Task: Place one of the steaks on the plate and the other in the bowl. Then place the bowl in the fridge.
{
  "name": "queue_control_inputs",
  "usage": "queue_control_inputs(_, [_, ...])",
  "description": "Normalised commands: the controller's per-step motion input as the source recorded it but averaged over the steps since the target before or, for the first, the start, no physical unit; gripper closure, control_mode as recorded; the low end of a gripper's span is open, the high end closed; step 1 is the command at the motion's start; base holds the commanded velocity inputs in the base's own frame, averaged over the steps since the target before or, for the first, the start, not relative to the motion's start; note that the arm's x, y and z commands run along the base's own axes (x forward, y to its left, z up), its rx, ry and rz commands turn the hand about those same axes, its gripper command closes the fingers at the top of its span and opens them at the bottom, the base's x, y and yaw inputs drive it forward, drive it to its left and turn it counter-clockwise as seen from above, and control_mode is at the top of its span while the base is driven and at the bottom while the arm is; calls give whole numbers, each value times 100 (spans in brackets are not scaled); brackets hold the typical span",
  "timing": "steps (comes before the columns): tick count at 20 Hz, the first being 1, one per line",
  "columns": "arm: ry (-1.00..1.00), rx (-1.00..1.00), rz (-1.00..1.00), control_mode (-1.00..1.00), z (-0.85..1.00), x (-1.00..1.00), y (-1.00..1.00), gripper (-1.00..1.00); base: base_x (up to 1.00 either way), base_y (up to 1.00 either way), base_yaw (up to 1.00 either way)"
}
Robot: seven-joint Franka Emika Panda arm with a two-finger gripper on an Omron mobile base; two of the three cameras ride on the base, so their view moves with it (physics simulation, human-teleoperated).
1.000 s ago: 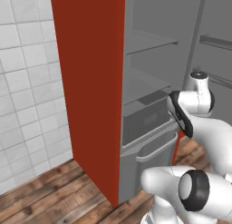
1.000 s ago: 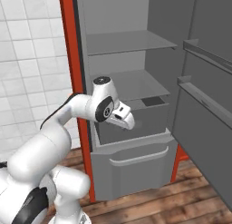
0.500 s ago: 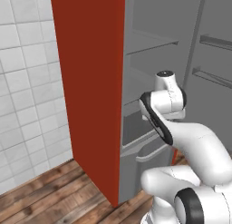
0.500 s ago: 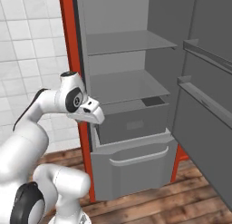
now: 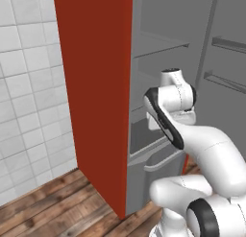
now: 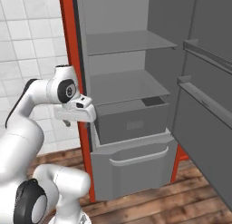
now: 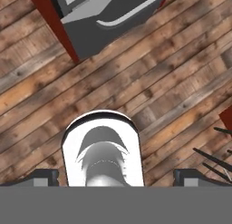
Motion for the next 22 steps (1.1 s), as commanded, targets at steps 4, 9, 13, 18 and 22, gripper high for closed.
queue_control_inputs(4, [0,0,-1,-100,-16,-29,-7,-100,0,0,0])
queue_control_inputs(9, [1,0,0,-100,-1,-1,-1,-100,0,0,0])
queue_control_inputs(13, [-1,0,-2,100,0,-7,-6,-100,-20,0,-37])
queue_control_inputs(18, [0,0,0,100,0,0,0,-100,-50,2,-79])
queue_control_inputs(22, [0,0,0,100,0,0,0,-100,-51,0,-85])
